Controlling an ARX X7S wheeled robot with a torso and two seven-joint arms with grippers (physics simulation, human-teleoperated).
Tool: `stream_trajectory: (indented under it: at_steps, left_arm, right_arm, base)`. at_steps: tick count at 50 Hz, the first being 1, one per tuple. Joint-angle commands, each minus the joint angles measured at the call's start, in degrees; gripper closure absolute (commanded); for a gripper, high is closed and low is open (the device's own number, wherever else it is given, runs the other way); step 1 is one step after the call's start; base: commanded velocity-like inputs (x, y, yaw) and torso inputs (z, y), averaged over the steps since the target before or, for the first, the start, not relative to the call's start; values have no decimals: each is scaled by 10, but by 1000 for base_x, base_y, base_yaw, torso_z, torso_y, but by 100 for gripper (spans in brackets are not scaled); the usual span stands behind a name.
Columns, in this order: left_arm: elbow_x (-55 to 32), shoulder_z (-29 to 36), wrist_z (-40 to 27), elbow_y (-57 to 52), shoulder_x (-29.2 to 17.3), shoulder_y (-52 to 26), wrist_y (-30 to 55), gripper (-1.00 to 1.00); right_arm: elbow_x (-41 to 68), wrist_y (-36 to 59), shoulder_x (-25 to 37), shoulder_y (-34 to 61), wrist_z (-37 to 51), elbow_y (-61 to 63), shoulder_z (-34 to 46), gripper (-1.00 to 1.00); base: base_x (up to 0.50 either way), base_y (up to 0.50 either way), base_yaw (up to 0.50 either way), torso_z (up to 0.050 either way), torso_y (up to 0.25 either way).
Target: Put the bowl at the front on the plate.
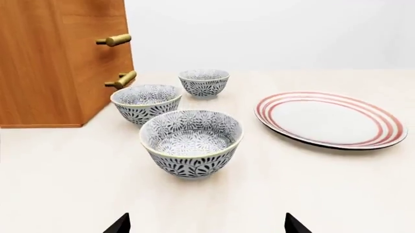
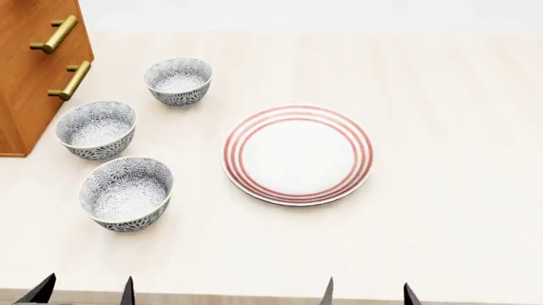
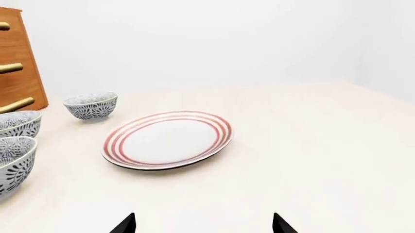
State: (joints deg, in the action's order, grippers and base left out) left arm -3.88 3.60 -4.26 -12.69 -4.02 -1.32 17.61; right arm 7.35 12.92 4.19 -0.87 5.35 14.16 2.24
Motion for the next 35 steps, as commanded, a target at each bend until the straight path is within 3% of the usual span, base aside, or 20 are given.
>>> stream_trajectory:
  at_steps: [1,16,17,22,28,33,35]
  left_arm:
    - [-24,7,-14,-141,-19,-29,169,-100]
    - [-83,-15,-24,-304,-23,-150,412,-100]
    - [-111,-42,-19,-321,-9,-177,477,-100]
    - [-132,-62,-26,-351,-4,-250,565,-100]
    - [-151,-78,-33,-377,3,-333,648,-100]
    - [-158,-82,-34,-385,0,-346,651,-100]
    - [-169,-97,-32,-394,7,-379,693,-100]
  right_arm:
    - [25,145,26,9,28,142,5,-100]
    - [83,415,66,92,66,374,-37,-100]
    - [93,449,67,108,69,397,-46,-100]
    - [133,569,73,183,81,456,-72,-100]
    - [430,665,153,302,281,457,-124,-100]
    - [566,763,140,392,354,447,-180,-100]
    - [648,768,151,426,416,422,-187,-100]
  base:
    - [0,0,0,0,0]
    - [0,0,0,0,0]
    - [0,0,0,0,0]
    - [0,0,0,0,0]
    - [0,0,0,0,0]
    - [0,0,0,0,0]
    - [0,0,0,0,0]
